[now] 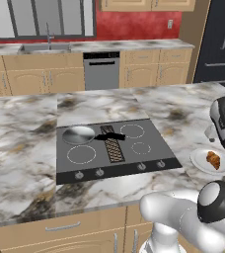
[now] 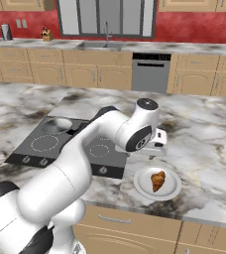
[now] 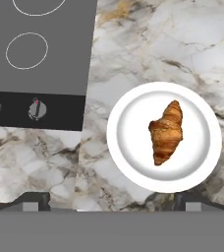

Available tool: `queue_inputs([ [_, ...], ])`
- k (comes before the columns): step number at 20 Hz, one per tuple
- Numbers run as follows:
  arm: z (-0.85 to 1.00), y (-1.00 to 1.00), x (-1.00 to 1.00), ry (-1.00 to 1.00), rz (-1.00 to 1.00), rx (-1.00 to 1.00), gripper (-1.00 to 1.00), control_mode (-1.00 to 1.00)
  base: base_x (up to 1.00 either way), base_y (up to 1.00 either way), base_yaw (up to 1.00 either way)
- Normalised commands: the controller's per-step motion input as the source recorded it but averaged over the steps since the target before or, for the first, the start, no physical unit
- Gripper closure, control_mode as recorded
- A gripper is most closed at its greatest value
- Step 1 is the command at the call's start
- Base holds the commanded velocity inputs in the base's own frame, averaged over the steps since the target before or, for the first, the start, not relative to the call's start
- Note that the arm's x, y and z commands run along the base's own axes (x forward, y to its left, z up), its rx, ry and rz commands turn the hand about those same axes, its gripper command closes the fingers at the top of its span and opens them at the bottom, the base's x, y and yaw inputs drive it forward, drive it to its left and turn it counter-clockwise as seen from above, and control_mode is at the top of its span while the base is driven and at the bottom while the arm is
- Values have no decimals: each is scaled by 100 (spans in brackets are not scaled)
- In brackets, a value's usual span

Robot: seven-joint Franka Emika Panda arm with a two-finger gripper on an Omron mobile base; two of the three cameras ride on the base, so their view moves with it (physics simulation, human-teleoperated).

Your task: Pick the croissant and place it on the pan. Then turn on the stove to warm the croissant.

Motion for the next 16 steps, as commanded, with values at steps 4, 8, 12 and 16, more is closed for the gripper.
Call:
queue_inputs([
  [4, -18, -30, 0, 0, 0, 0, -100, -100, 0, 0, 0],
  [8, -15, -38, 0, 0, 0, 0, -100, -100, 0, 0, 0],
  [12, -14, -35, 0, 0, 0, 0, -100, -100, 0, 0, 0],
  [16, -21, -23, 0, 0, 0, 0, -100, -100, 0, 0, 0],
])
